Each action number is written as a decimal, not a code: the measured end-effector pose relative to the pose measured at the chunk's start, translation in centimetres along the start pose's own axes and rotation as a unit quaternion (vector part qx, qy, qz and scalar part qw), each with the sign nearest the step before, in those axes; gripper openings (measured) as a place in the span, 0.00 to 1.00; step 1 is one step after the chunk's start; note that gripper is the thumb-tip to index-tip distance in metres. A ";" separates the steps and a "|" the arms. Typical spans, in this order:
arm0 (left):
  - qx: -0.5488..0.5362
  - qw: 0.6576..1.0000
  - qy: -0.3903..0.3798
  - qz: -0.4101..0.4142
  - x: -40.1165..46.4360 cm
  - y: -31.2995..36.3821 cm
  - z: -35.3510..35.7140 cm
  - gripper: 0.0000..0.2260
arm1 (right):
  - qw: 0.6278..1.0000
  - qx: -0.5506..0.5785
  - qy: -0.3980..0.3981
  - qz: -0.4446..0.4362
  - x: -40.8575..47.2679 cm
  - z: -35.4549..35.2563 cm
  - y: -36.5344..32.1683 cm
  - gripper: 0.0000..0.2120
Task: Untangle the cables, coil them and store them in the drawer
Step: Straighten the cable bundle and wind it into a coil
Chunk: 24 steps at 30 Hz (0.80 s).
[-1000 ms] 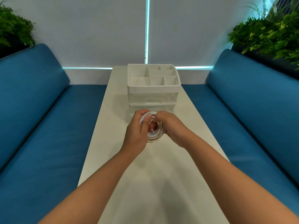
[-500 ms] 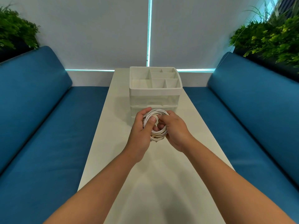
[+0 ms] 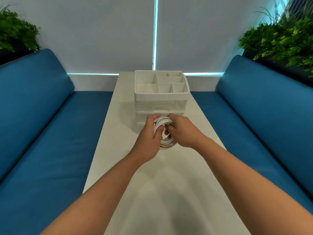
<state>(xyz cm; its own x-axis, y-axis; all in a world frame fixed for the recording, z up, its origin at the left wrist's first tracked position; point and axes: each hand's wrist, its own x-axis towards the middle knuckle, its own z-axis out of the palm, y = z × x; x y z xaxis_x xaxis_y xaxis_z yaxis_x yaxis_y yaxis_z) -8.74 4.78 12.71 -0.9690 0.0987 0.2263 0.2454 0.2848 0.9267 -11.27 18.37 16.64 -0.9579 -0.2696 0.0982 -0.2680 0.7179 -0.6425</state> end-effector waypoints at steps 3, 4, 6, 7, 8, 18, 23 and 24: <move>-0.061 0.998 0.028 -0.021 0.0 -0.1 0.1 0.16 | 0.999 0.032 0.023 0.009 -0.2 0.7 0.1 0.10; -0.096 0.994 0.033 -0.030 -0.1 -0.1 0.1 0.15 | 0.998 0.046 0.036 0.014 -0.2 0.9 0.2 0.10; -0.158 0.986 0.038 -0.047 -0.2 -0.2 0.3 0.15 | 0.996 0.070 0.050 0.021 -0.3 1.4 0.1 0.10; -0.179 0.982 0.037 -0.054 -0.2 -0.3 0.3 0.15 | 0.995 0.078 0.054 0.024 -0.3 1.6 0.1 0.10; -0.194 0.979 0.032 -0.058 -0.3 -0.4 0.2 0.15 | 0.995 0.082 0.058 0.026 -0.5 1.7 0.1 0.10; -0.128 0.967 0.214 -0.045 -0.2 -0.5 1.6 0.17 | 0.992 0.105 0.063 0.041 -0.8 3.5 -0.7 0.09; -0.076 0.990 0.120 -0.001 0.5 -1.6 -0.3 0.17 | 0.954 0.268 -0.061 0.118 -0.5 1.4 -0.8 0.08; -0.068 0.994 0.087 -0.001 0.8 -1.4 -0.7 0.16 | 0.942 0.294 -0.098 0.129 -0.4 0.9 -0.7 0.09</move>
<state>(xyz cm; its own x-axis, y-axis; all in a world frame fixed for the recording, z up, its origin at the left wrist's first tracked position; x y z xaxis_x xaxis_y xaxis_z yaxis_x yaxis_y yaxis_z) -9.87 3.81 11.76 -0.9624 -0.0719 0.2618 0.2487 0.1531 0.9564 -10.64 17.38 16.40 -0.9304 -0.2901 -0.2240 0.1295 0.3114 -0.9414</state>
